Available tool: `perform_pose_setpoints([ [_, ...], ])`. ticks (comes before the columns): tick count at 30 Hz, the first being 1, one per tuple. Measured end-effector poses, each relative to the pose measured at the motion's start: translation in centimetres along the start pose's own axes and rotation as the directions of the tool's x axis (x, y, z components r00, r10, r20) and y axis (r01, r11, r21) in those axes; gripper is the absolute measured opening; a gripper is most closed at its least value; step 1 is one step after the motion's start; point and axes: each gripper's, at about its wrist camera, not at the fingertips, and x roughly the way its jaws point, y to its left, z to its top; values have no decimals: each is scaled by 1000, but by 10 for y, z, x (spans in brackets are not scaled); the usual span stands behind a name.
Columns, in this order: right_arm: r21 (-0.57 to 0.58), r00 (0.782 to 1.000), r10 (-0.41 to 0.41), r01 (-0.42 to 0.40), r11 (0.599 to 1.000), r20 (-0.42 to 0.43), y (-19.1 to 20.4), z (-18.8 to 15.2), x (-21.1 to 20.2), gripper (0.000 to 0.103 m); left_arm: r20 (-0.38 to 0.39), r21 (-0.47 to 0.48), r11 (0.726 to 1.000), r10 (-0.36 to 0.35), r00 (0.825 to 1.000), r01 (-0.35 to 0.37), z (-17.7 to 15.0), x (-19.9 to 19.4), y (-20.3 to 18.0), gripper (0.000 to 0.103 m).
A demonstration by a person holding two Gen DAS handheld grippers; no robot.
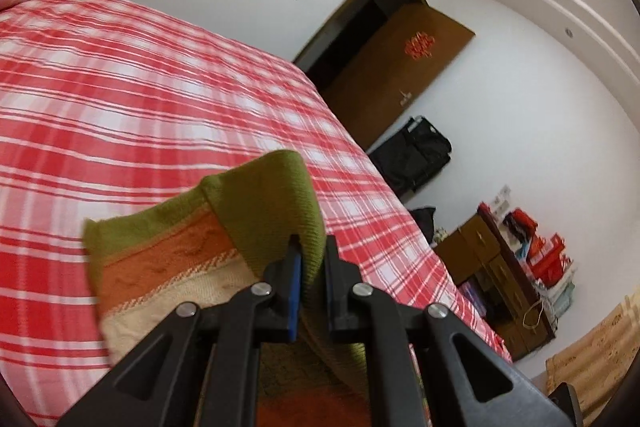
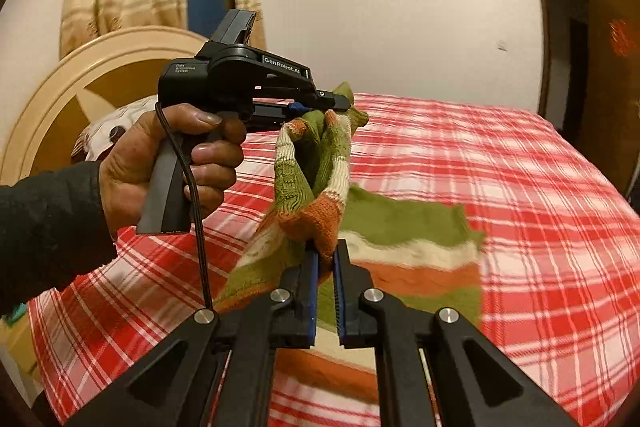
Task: Fold small clothes
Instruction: 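Lift the striped sweater with both tools and fold it over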
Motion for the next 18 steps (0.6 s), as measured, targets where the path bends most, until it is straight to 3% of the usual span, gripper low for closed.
perform_pose_setpoints([
  [8, 98, 999, -37, 41, 994, -40, -43, -26, -10, 6, -103, 27, 1000, 0, 995, 3, -23, 58, -22, 9],
  [18, 193, 993, -22, 43, 980, -112, -70, -52, -9, 6, -187, 99, 994, 59, 981, -41, -48, 94, -44, 9],
])
